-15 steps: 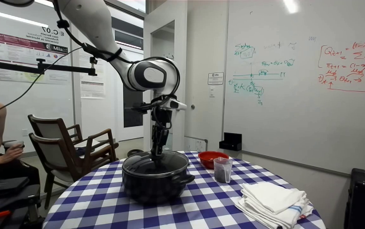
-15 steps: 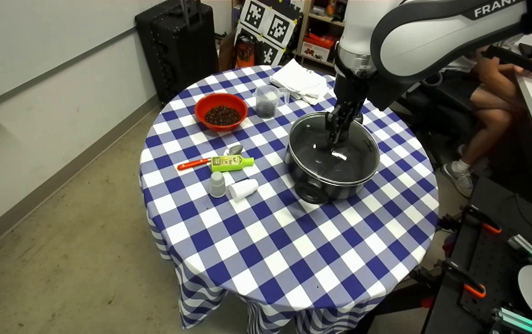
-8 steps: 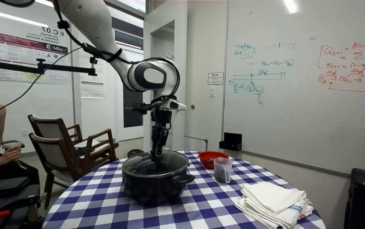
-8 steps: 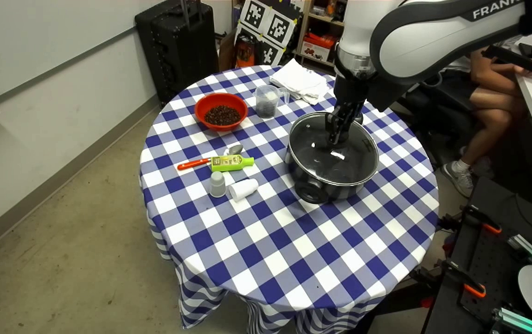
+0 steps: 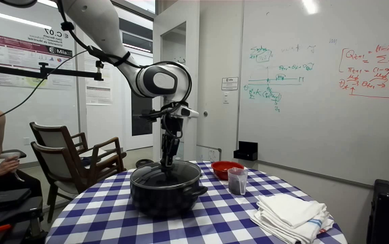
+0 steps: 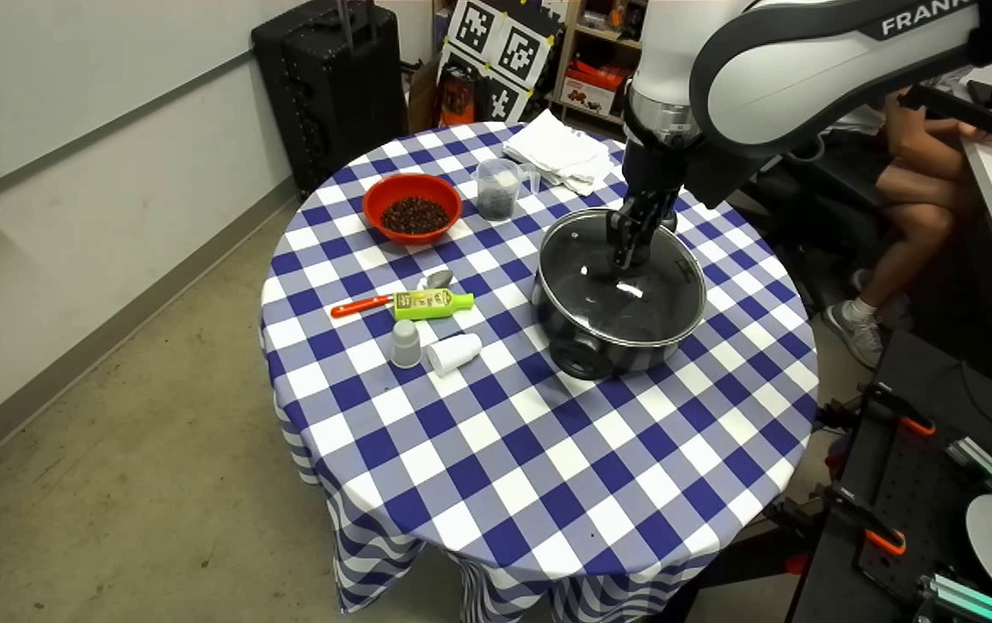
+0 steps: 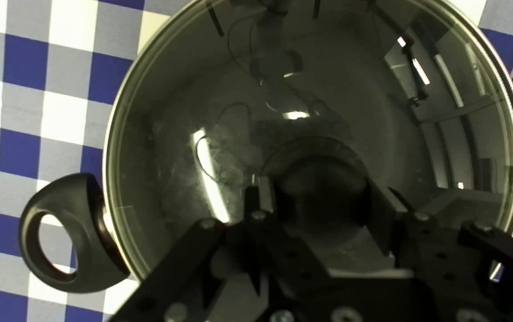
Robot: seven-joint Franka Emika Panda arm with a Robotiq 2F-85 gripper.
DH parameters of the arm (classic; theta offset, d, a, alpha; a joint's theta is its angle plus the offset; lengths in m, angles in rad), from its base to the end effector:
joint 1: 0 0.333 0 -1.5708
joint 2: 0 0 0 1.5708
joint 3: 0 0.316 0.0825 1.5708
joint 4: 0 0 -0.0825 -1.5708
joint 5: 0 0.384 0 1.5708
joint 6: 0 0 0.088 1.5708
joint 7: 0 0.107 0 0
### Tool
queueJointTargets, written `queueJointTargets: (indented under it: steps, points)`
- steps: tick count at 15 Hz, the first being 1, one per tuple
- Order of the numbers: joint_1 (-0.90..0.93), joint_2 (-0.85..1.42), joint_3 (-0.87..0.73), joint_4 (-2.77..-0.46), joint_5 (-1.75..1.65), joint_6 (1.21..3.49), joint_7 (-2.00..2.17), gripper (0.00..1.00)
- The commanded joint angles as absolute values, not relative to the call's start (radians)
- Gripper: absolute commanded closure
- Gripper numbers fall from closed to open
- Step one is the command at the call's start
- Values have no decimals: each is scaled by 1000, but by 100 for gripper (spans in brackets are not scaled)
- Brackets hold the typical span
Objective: Pick up the lid from the table and put it on the pot.
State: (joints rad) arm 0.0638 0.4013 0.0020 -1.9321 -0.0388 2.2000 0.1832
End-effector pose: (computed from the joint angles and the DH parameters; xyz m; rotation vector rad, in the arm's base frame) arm 0.6058 0.0385 0.2683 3.0866 -0.1430 -0.1992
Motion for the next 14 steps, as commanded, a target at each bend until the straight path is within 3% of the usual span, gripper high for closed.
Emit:
queueJointTargets:
  steps: [1, 14]
  points:
    - [71, 402, -13, -1939, -57, 2201, 209, 75]
    - [86, 412, -21, -1913, -130, 2107, 222, 75]
